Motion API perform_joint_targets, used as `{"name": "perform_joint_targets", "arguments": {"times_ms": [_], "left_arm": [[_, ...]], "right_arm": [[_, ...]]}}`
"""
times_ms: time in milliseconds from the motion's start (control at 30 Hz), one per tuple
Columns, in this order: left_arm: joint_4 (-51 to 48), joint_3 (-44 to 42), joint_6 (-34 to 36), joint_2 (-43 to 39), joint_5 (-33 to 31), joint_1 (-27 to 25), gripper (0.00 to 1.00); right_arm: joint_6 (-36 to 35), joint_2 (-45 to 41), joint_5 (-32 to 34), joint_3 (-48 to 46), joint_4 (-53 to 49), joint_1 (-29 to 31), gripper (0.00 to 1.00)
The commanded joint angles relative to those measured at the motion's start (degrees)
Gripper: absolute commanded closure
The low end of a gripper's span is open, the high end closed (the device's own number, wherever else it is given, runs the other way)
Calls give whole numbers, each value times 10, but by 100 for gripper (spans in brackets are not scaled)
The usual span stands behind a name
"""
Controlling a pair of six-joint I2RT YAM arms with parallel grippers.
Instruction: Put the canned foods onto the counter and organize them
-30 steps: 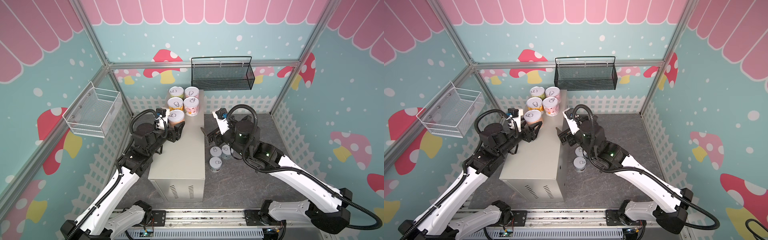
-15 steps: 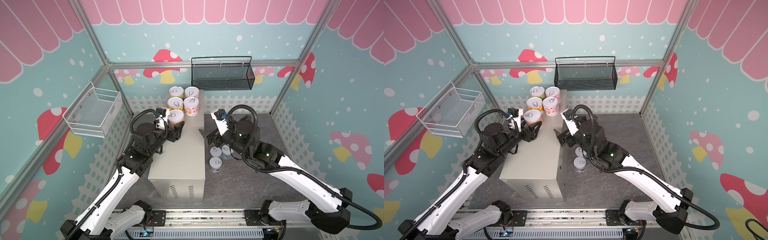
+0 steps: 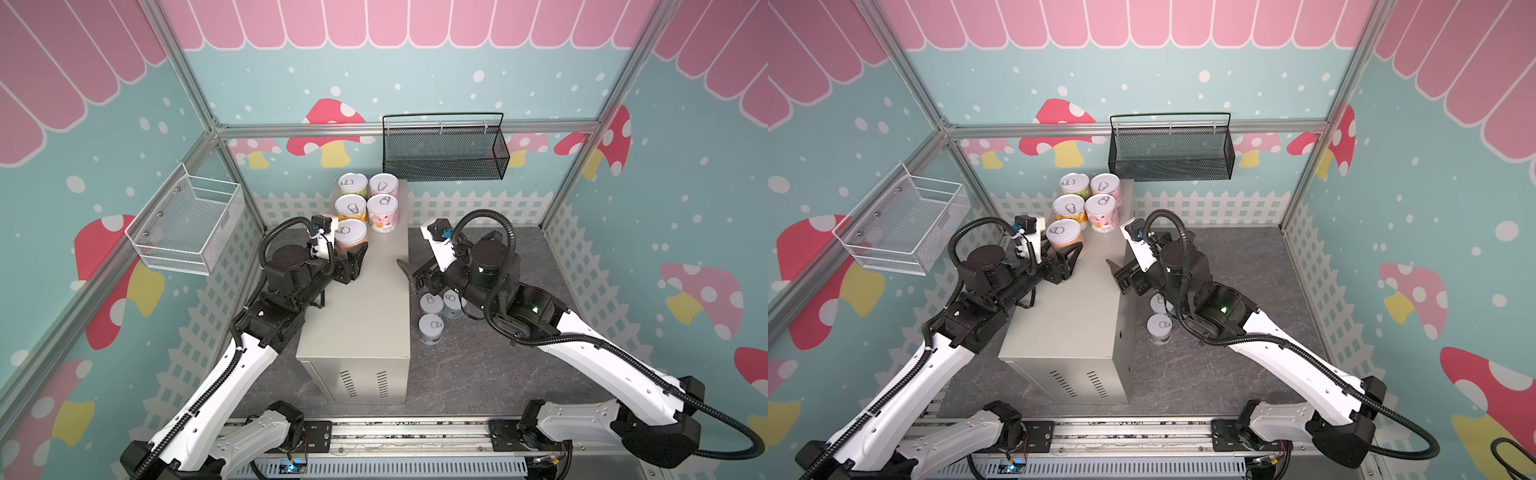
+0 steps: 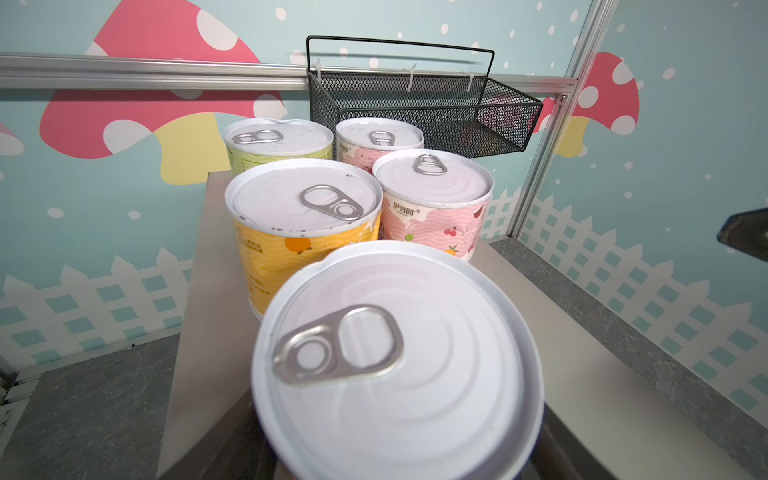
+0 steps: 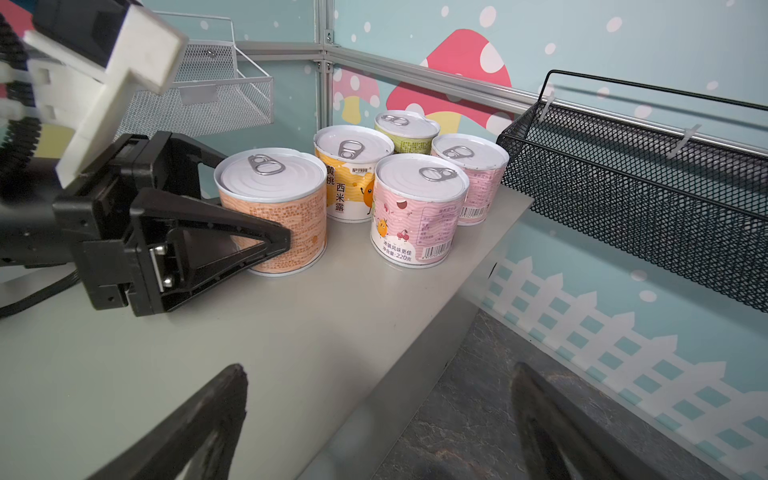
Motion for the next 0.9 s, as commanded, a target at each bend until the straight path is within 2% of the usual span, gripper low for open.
{"name": "perform_joint_targets", "arguments": {"times_ms": [0,467,867], "left_arm": [[-76,-2,0,15,-11,6,27],[-104,6,-3,-18,-6,6,28],[-119,24,12,-4,-3,6,28]], "right_arm": [[-4,-9,-6,-10,18,-3,1],[-4,-5,-8,-15,24,-3,1],[2,-11,-8,-22,29,-3,1]]}}
